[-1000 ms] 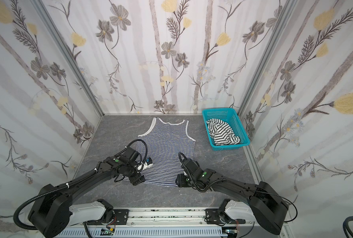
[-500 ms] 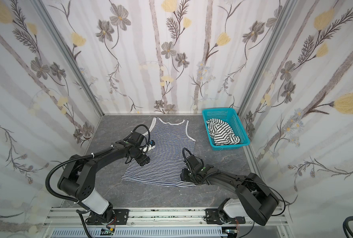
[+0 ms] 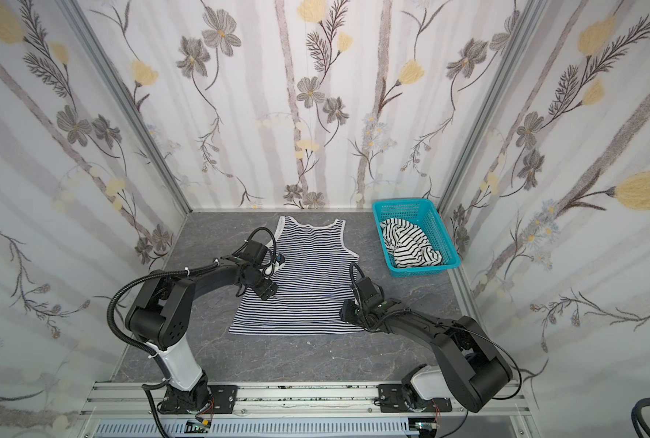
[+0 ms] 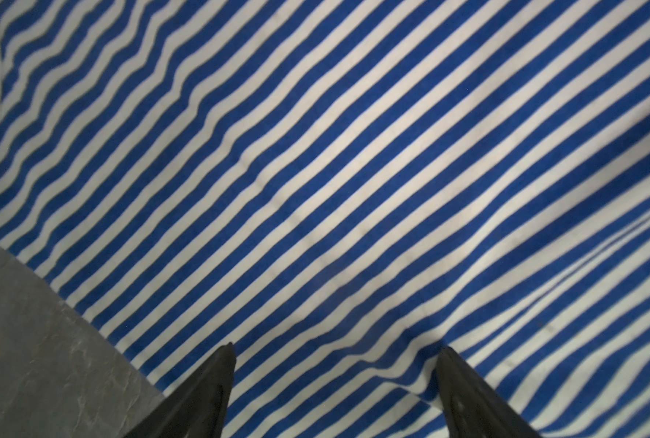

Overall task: Fold and stack tank tops
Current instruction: Rotate the tank top at the center of the table.

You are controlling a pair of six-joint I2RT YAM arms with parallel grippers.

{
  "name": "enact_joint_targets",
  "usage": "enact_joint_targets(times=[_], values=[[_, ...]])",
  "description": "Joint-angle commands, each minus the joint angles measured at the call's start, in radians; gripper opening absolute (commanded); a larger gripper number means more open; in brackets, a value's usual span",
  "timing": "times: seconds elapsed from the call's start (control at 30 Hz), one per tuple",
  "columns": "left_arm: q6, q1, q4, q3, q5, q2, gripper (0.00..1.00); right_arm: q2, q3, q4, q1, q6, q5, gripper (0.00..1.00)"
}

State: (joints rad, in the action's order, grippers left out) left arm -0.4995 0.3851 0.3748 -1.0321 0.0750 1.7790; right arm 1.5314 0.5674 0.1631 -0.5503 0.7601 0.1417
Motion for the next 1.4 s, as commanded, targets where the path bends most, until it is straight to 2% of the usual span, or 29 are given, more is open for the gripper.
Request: enact_joint_targets(times=[0.0, 0.17, 0.43, 0.53, 0.63, 0.8, 1.07, 1.2, 1.37], values=[[-0.002, -0.002, 0.058, 0.064, -0.045, -0.037, 0.85, 0.013, 0.024, 0.122, 0.058, -0.038, -0.065, 0.55], [0.014, 0.0, 0.079, 0.171, -0.055, -0.131, 0.86, 0.123, 0.118, 0.124, 0.134, -0.082, -0.02, 0.55], [0.007, 0.042, 0.188, 0.265, -0.015, -0.277, 0.88, 0.268, 0.305, 0.153, 0.211, -0.125, -0.03, 0.55], [0.017, 0.047, 0.195, 0.243, -0.015, -0.31, 0.89, 0.266, 0.363, 0.194, 0.214, -0.144, -0.057, 0.55], [0.037, 0.042, 0.189, 0.16, -0.008, -0.307, 0.89, 0.199, 0.372, 0.212, 0.191, -0.144, -0.072, 0.56], [0.06, 0.034, 0.153, -0.054, 0.025, -0.167, 0.9, 0.113, 0.377, 0.243, 0.066, -0.092, -0.097, 0.57], [0.043, 0.015, 0.153, -0.465, -0.045, 0.239, 0.9, 0.071, 0.293, 0.17, -0.135, 0.039, -0.086, 0.57], [0.034, 0.009, 0.155, -0.585, -0.061, 0.348, 0.9, 0.078, 0.254, 0.123, -0.196, 0.084, -0.08, 0.57], [0.032, 0.005, 0.156, -0.642, -0.094, 0.417, 0.91, 0.13, 0.222, 0.075, -0.235, 0.114, -0.064, 0.57]])
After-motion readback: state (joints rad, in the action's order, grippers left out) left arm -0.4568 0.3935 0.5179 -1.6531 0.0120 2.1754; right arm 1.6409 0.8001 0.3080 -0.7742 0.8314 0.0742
